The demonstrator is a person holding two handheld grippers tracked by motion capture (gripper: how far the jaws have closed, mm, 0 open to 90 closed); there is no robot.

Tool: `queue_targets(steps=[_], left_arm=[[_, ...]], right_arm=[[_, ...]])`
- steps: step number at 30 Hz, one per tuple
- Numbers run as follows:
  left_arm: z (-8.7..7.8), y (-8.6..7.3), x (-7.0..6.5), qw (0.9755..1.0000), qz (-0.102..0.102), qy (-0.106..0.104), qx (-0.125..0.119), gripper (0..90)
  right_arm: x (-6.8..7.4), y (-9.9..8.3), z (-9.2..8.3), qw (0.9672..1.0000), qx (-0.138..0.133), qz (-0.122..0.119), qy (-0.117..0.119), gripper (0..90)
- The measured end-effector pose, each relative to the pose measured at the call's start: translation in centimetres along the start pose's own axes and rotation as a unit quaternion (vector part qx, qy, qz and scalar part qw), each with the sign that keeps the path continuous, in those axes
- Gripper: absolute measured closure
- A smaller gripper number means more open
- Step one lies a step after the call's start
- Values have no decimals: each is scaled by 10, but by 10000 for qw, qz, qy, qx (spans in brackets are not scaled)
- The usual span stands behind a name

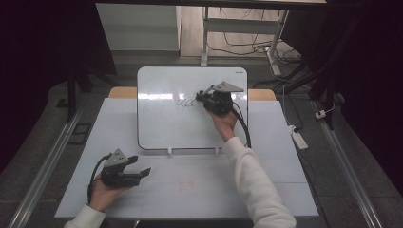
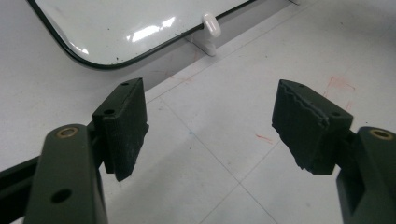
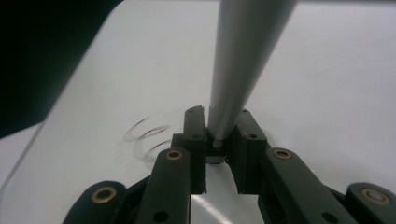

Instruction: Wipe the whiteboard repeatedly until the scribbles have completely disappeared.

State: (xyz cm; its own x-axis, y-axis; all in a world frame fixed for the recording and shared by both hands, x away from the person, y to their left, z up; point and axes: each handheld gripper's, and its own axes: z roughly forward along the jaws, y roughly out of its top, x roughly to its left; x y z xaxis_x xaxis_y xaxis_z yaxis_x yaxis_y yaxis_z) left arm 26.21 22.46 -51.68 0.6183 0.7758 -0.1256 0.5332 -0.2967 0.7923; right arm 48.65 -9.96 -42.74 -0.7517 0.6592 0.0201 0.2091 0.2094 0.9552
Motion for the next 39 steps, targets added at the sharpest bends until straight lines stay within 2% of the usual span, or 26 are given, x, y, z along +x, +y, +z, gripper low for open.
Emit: queue_targets(steps=[1,2,3,5,6,9,10,11,12,13,15,17,19,23,24,25,26,28,29,30,31,32,34,36,38,39], left_arm=[[0,0,1,10000,6,6,8,277],[1,0,1,10000,9,1,21,277],[1,0,1,10000,3,-4,27,277],[1,0,0,10000,12,1,35,277],[1,0,0,10000,21,4,31,277],[0,0,-1,10000,25,5,9,277],[0,0,-1,10000,22,5,9,277],[0,0,-1,10000,15,7,13,277],[0,0,0,10000,18,-1,16,277],[1,0,0,10000,12,-2,19,277],[1,0,0,10000,10,-4,26,277],[1,0,0,10000,24,1,24,277],[0,0,-1,10000,24,1,21,277],[0,0,-1,10000,38,10,11,277],[0,0,-1,10000,31,0,10,277],[0,0,-1,10000,25,1,13,277],[1,0,0,10000,13,0,10,277],[1,0,1,10000,4,-6,26,277],[1,0,1,10000,8,-3,31,277],[1,0,0,10000,21,0,31,277],[1,0,-1,10000,32,3,26,277],[0,0,-1,10000,33,2,19,277],[-1,0,-1,10000,38,10,-9,278],[0,0,-1,10000,27,6,-3,277],[1,0,0,10000,17,0,5,277],[1,0,0,10000,19,-9,18,277]], right_arm=[[0,0,0,10000,0,0,0,770],[13,-7,5,9991,235,-181,302,770],[13,-7,5,9991,235,-181,302,770],[19,-9,6,9982,305,-418,295,770],[17,-6,6,9985,271,-390,281,771],[0,3,2,9998,-26,-146,-119,770],[-6,5,1,9997,-103,12,-199,770],[-9,6,0,9996,-146,119,-200,770],[-7,6,0,9995,-164,117,-230,771],[-3,5,1,9997,-97,28,-210,770],[7,-2,5,9999,105,-50,125,770],[19,-9,9,9985,325,-192,409,770],[22,-8,9,9976,381,-438,378,770],[5,3,5,9999,31,-79,-86,770],[3,4,6,10000,-4,49,-82,771],[5,3,6,9999,-21,71,-87,770],[9,1,8,10000,42,-3,-6,770],[22,-5,13,9991,235,-170,300,770],[28,-8,15,9984,314,-302,365,770],[32,-8,16,9980,325,-437,325,770],[31,-7,16,9978,337,-458,342,770],[27,-5,16,9985,259,-368,312,770],[18,0,14,9996,71,-257,51,770],[10,3,12,10000,-42,-46,-61,770],[14,3,13,9999,-46,2,-107,770],[18,1,15,10000,47,-35,43,770]])
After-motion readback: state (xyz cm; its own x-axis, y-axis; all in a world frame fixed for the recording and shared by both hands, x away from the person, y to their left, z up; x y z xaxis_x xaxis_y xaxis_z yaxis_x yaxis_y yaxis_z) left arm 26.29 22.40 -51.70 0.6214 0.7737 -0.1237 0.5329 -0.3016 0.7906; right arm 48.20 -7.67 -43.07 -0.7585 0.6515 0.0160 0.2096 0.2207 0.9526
